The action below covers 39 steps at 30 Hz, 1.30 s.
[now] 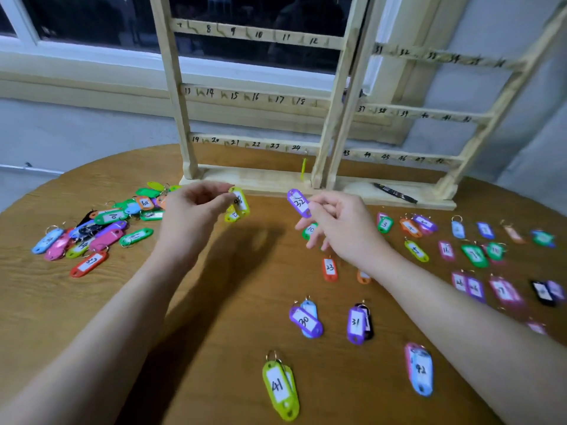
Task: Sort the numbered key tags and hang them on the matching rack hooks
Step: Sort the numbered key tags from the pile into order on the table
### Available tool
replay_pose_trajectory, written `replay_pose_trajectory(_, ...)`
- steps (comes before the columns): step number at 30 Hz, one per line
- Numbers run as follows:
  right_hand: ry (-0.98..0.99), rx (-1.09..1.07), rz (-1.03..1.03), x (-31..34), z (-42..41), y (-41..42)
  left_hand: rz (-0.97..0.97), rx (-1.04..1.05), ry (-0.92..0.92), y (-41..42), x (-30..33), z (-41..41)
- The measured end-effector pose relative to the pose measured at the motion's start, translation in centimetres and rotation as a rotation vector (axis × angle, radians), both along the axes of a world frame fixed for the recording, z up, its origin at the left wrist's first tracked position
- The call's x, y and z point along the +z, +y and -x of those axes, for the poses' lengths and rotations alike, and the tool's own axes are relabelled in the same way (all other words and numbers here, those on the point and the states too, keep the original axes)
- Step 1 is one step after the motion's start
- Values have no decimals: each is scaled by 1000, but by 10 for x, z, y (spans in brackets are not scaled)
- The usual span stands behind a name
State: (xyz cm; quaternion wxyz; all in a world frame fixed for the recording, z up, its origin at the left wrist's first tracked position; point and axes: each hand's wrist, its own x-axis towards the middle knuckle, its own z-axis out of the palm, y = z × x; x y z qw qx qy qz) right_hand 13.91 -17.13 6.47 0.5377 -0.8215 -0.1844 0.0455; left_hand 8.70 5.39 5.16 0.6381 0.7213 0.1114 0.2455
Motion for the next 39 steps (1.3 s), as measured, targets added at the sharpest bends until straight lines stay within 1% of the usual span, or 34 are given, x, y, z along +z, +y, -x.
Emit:
replay_pose_trajectory(2, 86, -24, -57, 5, 17, -17, -1, -43, 3, -18, 13, 11)
replay_pose_trajectory(5, 347, -65, -210, 15, 48, -46, -22, -135, -19, -50, 28, 33)
replay_pose_trajectory(6, 402, -79, -250, 17, 58, -58, -43, -168, -23, -61, 31, 40)
replay_pose_trajectory(8, 432, -121, -276, 20, 76, -84, -82, -230, -11, -87, 34, 54)
replay_pose_trajectory(12, 385, -270, -275, 15, 102, -143, -121, -428, 53, -142, 33, 71)
replay_pose_trajectory(15, 302, -377, -243, 5, 115, -186, -225, -549, 99, -185, 26, 77)
replay_pose_trajectory(19, 237, -525, -260, -12, 130, -243, -387, -643, 105, -245, 9, 84)
replay_pose_trajectory(25, 184, -694, -233, -21, 161, -309, -519, -739, 102, -327, -13, 89)
replay_pose_trajectory(30, 170, -740, -204, -24, 181, -342, -536, -774, 101, -380, -22, 87)
replay_pose_trajectory(35, 154, -775, -252, -24, 188, -367, -559, -739, 104, -408, -30, 83)
replay_pose_trajectory(36, 152, -774, -257, -25, 188, -370, -603, -735, 79, -410, -33, 82)
replay_pose_trajectory(39, 154, -757, -256, -26, 185, -376, -866, -696, -79, -412, -37, 83)
